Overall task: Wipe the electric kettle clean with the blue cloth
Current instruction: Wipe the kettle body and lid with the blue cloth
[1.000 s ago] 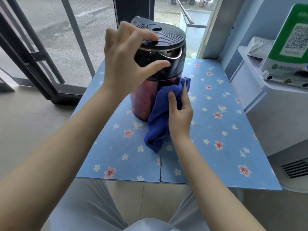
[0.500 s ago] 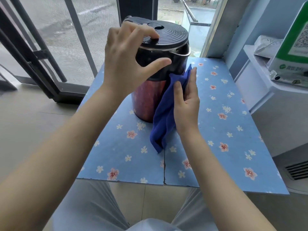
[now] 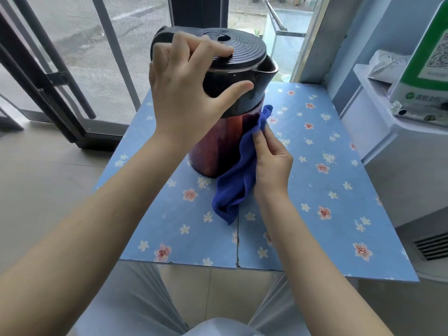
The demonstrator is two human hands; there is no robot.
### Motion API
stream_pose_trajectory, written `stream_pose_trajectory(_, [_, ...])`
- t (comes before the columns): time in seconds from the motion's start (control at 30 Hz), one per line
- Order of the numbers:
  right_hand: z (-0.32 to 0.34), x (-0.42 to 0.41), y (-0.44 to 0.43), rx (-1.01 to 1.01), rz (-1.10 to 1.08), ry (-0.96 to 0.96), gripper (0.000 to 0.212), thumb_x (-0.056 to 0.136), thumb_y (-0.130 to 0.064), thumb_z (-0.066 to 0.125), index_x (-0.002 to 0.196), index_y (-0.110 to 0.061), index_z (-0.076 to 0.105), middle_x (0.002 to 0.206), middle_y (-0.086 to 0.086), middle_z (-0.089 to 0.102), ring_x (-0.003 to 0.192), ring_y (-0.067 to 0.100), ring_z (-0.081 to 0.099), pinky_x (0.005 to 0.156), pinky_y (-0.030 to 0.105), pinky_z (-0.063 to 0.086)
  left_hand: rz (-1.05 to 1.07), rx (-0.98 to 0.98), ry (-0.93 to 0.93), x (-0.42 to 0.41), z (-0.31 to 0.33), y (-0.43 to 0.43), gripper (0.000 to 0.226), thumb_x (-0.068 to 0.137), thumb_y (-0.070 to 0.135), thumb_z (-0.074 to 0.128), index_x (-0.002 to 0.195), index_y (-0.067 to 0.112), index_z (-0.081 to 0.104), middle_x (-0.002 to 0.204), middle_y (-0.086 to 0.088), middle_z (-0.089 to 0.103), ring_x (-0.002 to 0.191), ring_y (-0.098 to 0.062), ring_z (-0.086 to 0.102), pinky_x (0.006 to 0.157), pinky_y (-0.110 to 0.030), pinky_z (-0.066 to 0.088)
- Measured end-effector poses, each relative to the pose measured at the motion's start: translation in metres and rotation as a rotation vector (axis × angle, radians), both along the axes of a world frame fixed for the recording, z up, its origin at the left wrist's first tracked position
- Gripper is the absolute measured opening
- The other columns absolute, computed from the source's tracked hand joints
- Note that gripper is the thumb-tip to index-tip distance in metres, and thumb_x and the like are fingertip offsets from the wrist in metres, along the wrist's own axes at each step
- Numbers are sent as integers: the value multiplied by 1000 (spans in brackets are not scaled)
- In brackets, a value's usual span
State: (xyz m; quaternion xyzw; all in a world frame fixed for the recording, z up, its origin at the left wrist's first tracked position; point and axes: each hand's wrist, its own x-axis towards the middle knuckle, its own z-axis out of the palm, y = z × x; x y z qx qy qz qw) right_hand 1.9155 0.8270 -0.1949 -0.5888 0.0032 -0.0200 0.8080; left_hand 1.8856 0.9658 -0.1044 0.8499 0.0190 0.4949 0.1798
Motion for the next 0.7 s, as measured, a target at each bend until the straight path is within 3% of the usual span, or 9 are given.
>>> stream_pose_trajectory(0.13, [15, -4, 0, -10, -45, -114, 35, 88, -14, 70, 123, -16, 68, 129, -7, 66, 126, 1, 55, 108, 25, 44, -49, 72, 54, -4, -1, 13, 52, 86, 64, 64, 123, 29, 68, 123, -2, 62, 114, -33, 52, 100, -33, 36])
stream_pose_trajectory(0.2, [19, -9, 2, -40, -76, -169, 36, 87, -13, 72, 123, -16, 68, 138, -2, 60, 130, 0, 51, 105, 17, 42, -40, 75, 44, -4, -2, 12, 51, 86, 63, 64, 124, 29, 69, 123, -3, 62, 114, -34, 53, 100, -35, 37])
stream_pose_trajectory(0.27, [18, -14, 7, -95, -142, -205, 35, 85, -13, 75, 120, -15, 70, 134, -2, 59, 125, 1, 54, 100, 14, 43, -35, 72, 31, -3, -3, 11, 50, 86, 62, 65, 123, 29, 69, 122, -4, 62, 113, -35, 53, 100, -34, 37])
stream_pose_trajectory(0.37, [11, -17, 11, -148, -184, -215, 23, 83, -16, 77, 105, -11, 71, 114, 0, 50, 101, 3, 55, 93, 24, 50, -46, 68, 31, -3, -3, 12, 50, 86, 62, 65, 123, 28, 70, 122, -3, 63, 113, -35, 53, 99, -33, 37])
stream_pose_trajectory(0.47, [3, -20, 11, -199, -156, -224, 13, 84, -15, 75, 93, -14, 66, 106, 3, 46, 85, 3, 47, 78, 12, 45, -46, 74, 24, -2, -3, 12, 49, 86, 62, 65, 122, 28, 70, 122, -2, 62, 112, -34, 52, 97, -30, 36])
stream_pose_trajectory(0.57, [1, -24, 9, -240, -143, -254, 11, 84, -15, 76, 85, -17, 65, 102, 2, 47, 81, 2, 46, 74, 10, 42, -38, 77, 19, -2, -3, 12, 49, 86, 63, 64, 122, 29, 70, 121, -2, 62, 112, -33, 52, 96, -25, 32])
stream_pose_trajectory(0.7, [14, -19, 7, -272, -181, -368, 11, 83, -18, 77, 87, -17, 66, 99, 0, 51, 85, 7, 52, 75, 21, 47, -47, 71, 30, -3, -2, 14, 50, 85, 65, 64, 120, 30, 70, 120, 0, 62, 114, -27, 47, 96, -26, 32])
